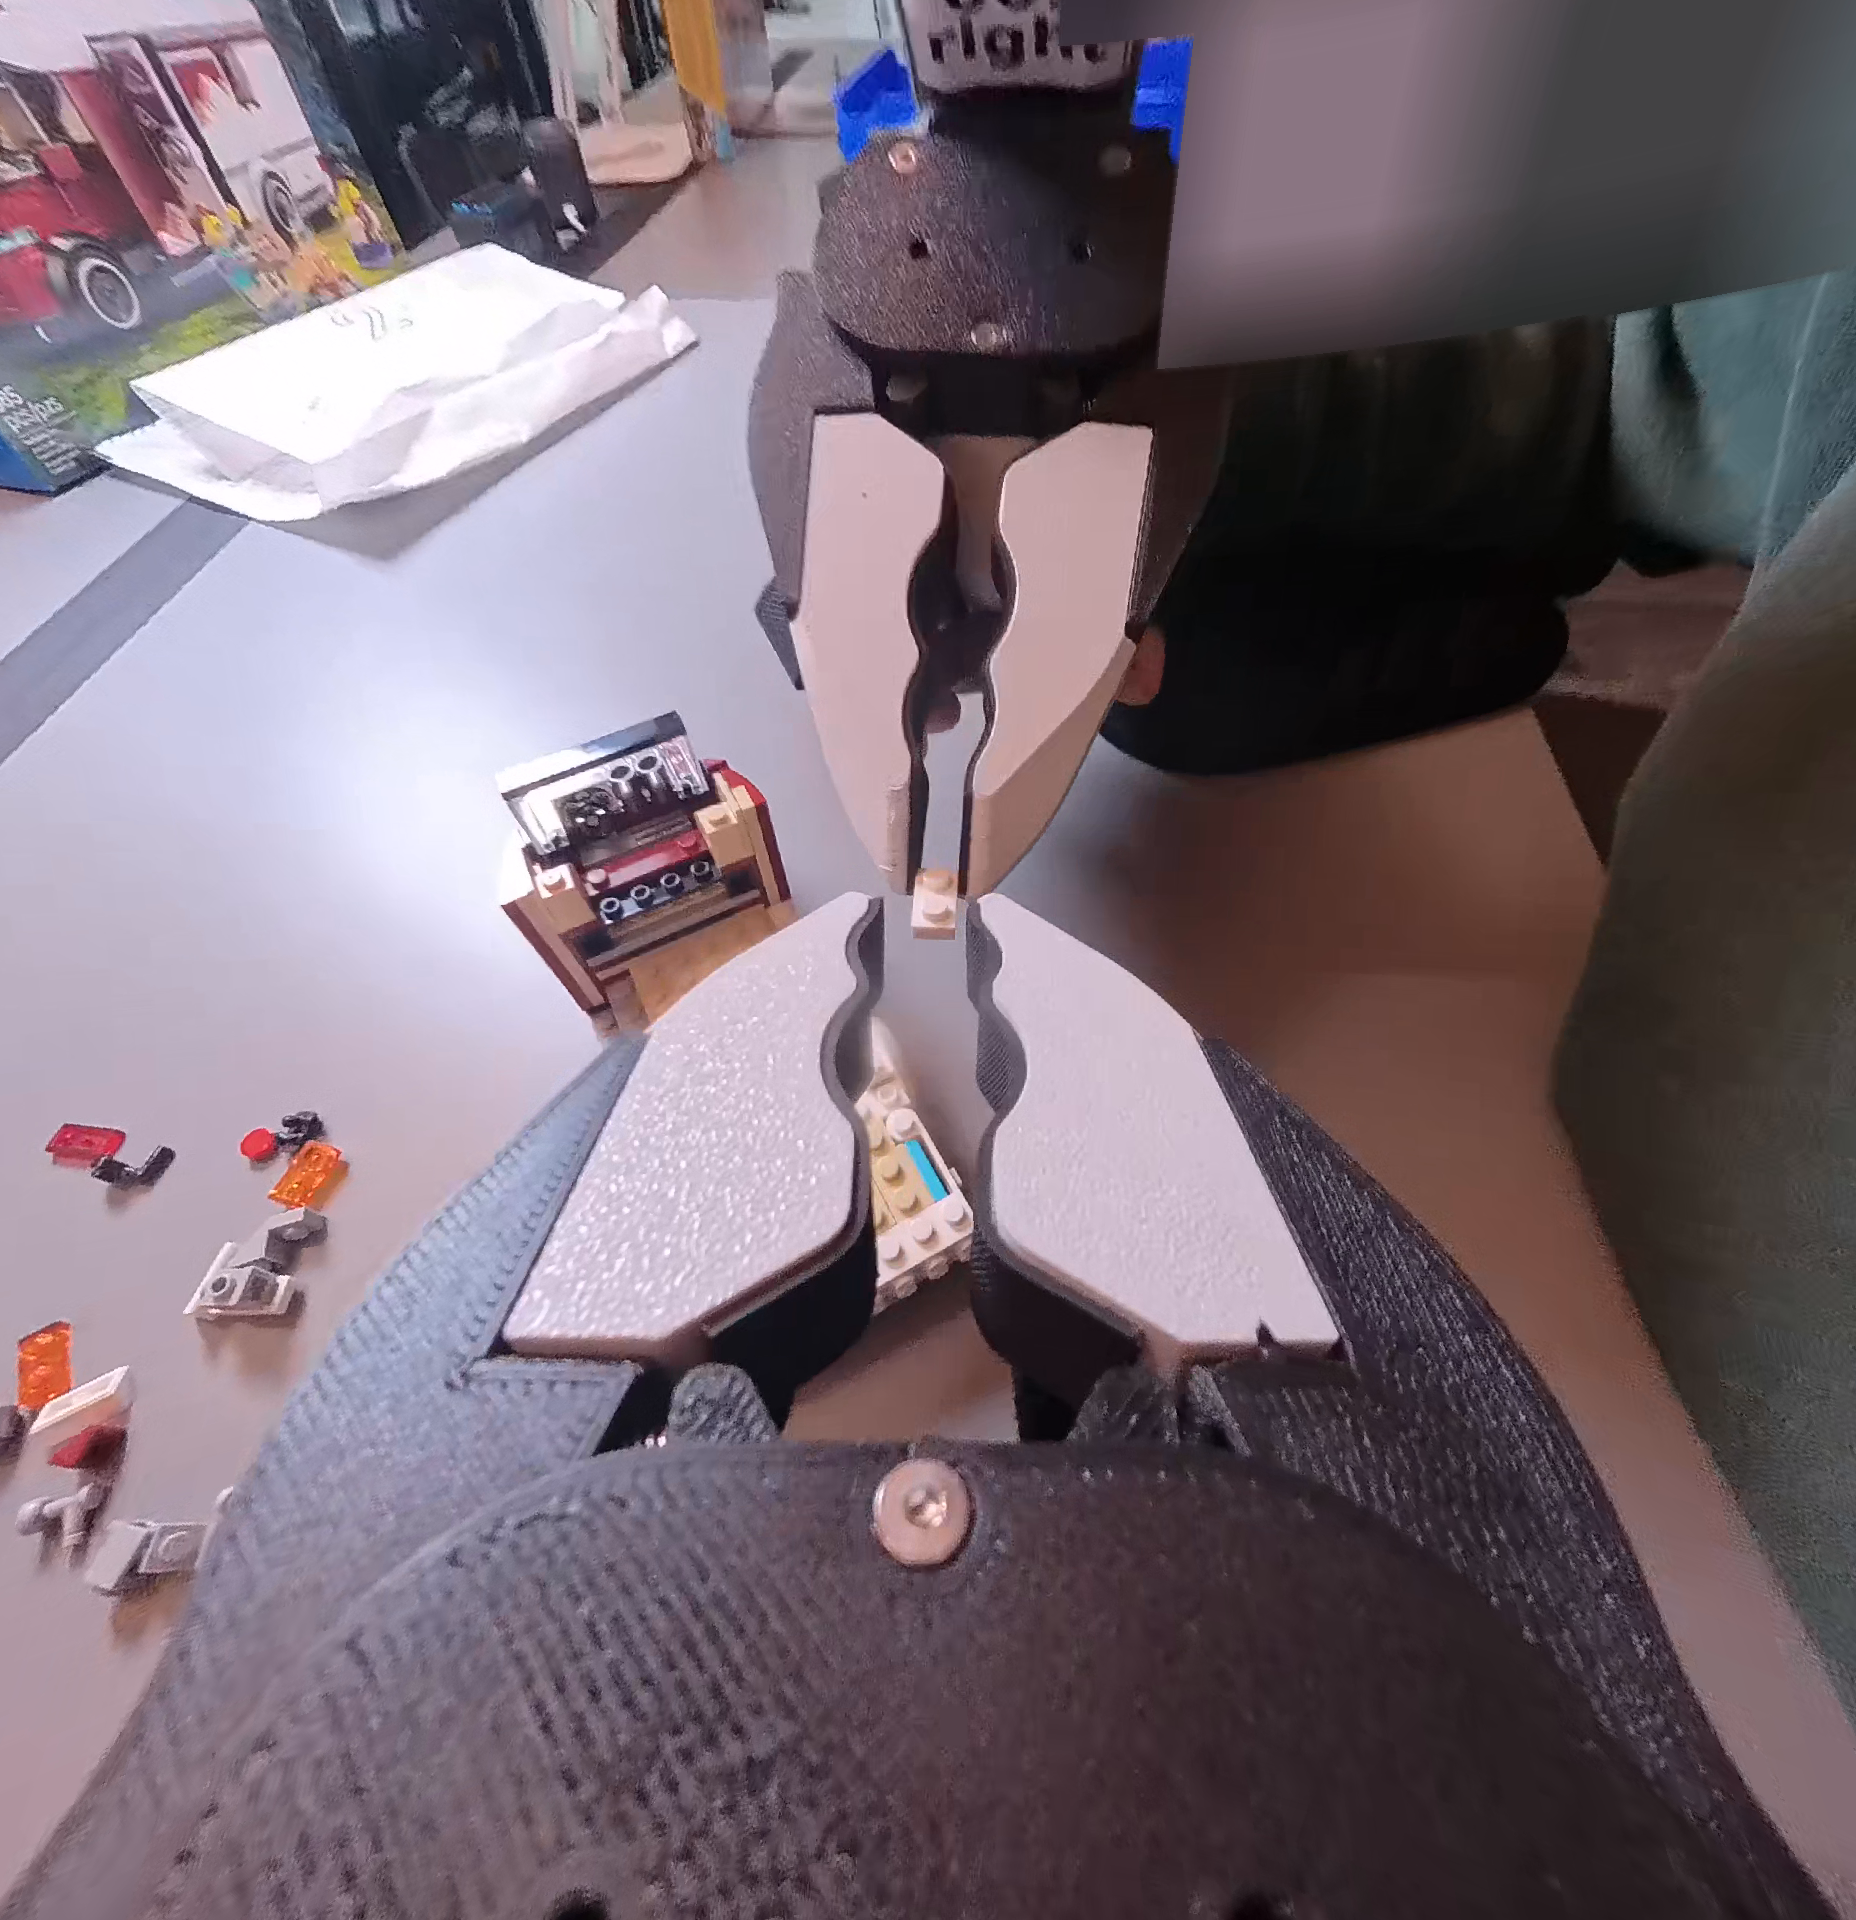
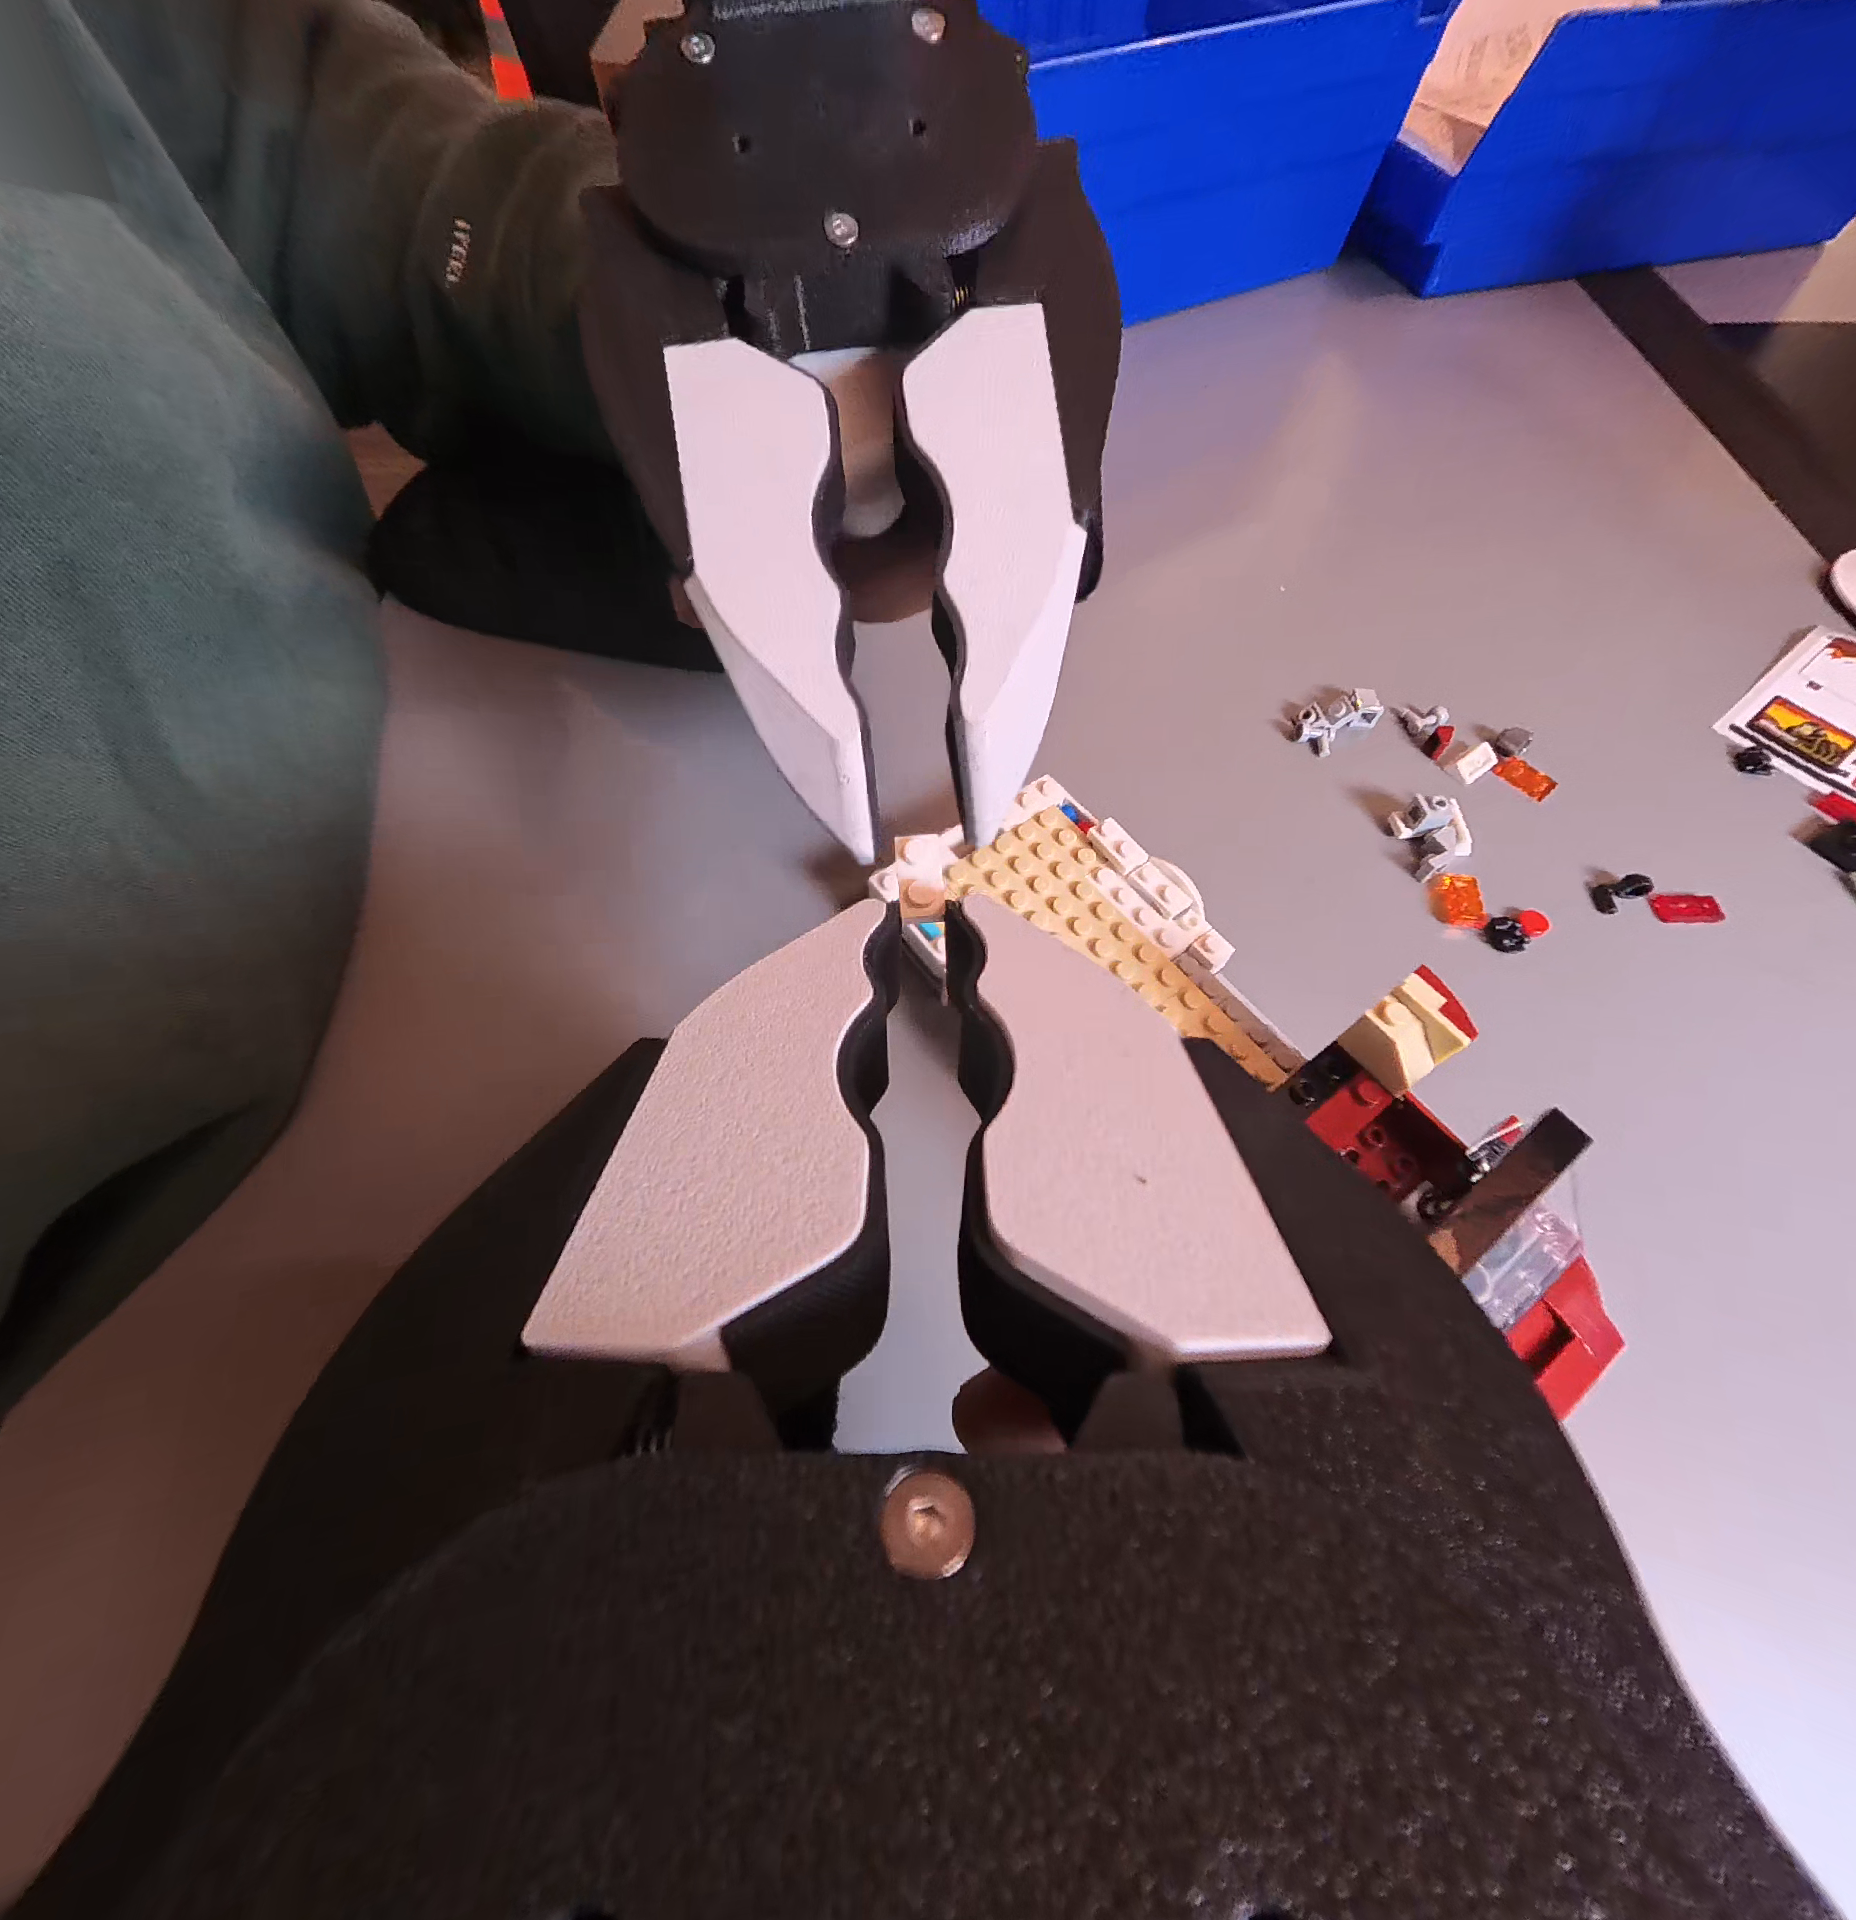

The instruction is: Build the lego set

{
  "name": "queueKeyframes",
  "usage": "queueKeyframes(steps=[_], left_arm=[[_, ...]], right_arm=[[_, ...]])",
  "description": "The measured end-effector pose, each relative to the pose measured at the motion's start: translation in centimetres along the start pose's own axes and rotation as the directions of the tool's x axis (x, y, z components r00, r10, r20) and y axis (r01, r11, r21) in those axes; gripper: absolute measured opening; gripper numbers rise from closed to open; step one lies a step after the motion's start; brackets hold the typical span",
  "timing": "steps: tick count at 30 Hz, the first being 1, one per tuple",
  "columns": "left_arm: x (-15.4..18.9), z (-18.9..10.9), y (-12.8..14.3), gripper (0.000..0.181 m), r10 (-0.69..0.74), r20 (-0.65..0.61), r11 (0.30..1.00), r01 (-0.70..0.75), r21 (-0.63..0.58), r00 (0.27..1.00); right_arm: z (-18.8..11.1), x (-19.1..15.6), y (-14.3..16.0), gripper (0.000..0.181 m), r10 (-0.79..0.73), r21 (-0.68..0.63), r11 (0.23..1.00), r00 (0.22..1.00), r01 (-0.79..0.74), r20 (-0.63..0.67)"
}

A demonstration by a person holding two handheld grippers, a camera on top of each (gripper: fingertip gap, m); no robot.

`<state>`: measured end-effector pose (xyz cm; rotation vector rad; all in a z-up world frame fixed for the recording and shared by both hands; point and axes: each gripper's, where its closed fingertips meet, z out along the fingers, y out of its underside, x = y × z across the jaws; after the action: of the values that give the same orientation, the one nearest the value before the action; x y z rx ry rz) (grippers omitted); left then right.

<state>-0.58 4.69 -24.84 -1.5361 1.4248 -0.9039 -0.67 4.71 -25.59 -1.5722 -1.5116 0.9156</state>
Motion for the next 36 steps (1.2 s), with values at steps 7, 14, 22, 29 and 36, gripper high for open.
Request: queueKeyframes(steps=[7,14,22,29,36], left_arm=[[0.2,1.2,1.3,0.008,0.076,0.015,0.990,-0.073,-0.119,0.997],[-0.6,1.4,1.4,0.008,0.076,0.057,0.988,-0.068,-0.138,0.995],[-6.8,0.2,4.2,0.008,-0.099,0.292,0.956,0.172,-0.237,0.951],[-7.4,1.2,5.5,0.008,-0.157,0.298,0.911,0.255,-0.324,0.942],[-7.5,1.3,5.9,0.008,-0.165,0.299,0.881,0.277,-0.384,0.940]], right_arm=[[0.3,0.0,1.0,0.008,-0.019,-0.061,0.998,1.000,0.018,-0.009],[0.0,0.7,1.4,0.010,-0.009,-0.078,0.997,0.998,0.005,-0.057],[-3.8,2.9,1.7,0.019,0.093,0.015,0.996,0.981,-0.092,-0.169],[-3.8,2.4,2.9,0.019,0.101,-0.006,0.995,0.982,-0.104,-0.161],[-4.1,1.5,2.7,0.018,0.105,0.017,0.994,0.984,-0.103,-0.144]])
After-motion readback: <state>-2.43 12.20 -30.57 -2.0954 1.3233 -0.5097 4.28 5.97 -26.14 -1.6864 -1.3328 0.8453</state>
